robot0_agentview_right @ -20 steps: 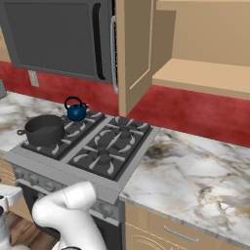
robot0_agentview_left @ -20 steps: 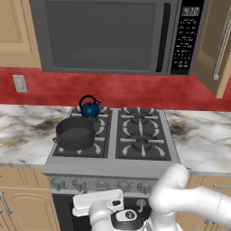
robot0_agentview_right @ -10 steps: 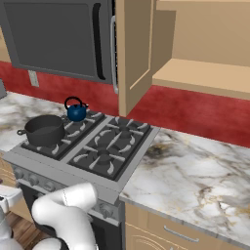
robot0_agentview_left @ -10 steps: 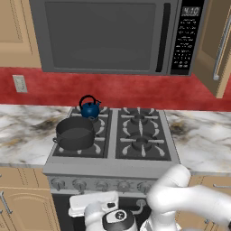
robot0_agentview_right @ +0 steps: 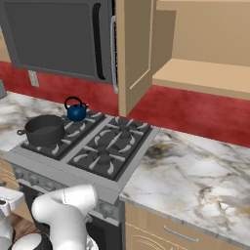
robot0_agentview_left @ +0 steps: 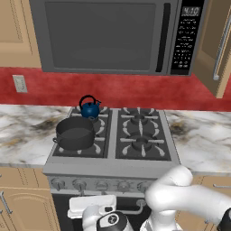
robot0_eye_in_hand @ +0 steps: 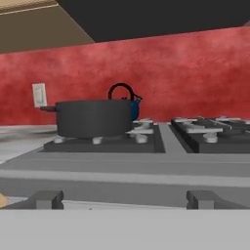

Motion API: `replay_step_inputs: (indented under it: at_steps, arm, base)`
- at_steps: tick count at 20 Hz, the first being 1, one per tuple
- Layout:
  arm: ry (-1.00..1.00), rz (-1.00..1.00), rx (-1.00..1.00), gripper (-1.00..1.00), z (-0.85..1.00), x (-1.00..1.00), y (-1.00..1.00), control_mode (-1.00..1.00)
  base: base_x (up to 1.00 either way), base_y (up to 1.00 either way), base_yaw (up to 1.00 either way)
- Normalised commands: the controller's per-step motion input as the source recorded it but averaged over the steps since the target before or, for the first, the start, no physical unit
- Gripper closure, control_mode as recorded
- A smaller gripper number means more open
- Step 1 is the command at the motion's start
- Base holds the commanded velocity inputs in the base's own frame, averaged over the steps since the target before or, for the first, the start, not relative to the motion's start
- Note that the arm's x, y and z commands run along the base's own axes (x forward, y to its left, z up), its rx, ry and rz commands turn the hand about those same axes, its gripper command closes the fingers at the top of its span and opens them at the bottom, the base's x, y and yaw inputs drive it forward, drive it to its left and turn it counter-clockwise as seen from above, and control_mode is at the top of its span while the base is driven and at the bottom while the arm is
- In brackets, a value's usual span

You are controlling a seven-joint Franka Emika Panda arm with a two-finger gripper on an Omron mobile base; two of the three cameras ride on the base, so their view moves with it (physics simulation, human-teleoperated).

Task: Pick the kettle from the cabinet and place it on a stove burner. Then pick the pot from the counter and place it on another stove burner. Finally, turn both burners on.

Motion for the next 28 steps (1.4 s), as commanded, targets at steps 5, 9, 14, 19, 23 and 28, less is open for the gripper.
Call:
replay_step_inputs:
  at_steps: [5,9,14,19,23,28]
  arm:
    - [-0.02,-0.01,0.0,-1.0,-0.17,0.22,0.05,-1.0]
    - [-0.02,0.0,0.0,-1.0,-0.18,0.26,0.05,-1.0]
    - [-0.01,0.0,0.0,-1.0,-0.25,0.21,0.13,-1.0]
    - [0.0,0.0,0.0,-1.0,-0.32,0.14,0.15,-1.0]
    - [0.0,0.0,0.0,-1.0,-0.33,0.13,0.15,-1.0]
    - [0.0,0.0,0.0,-1.0,-0.19,0.14,0.11,-1.0]
  base:
    - [0.0,0.0,0.0]
    - [0.0,0.0,0.0]
    - [0.0,0.0,0.0]
    - [0.0,0.0,0.0]
    - [0.0,0.0,0.0]
    - [0.0,0.0,0.0]
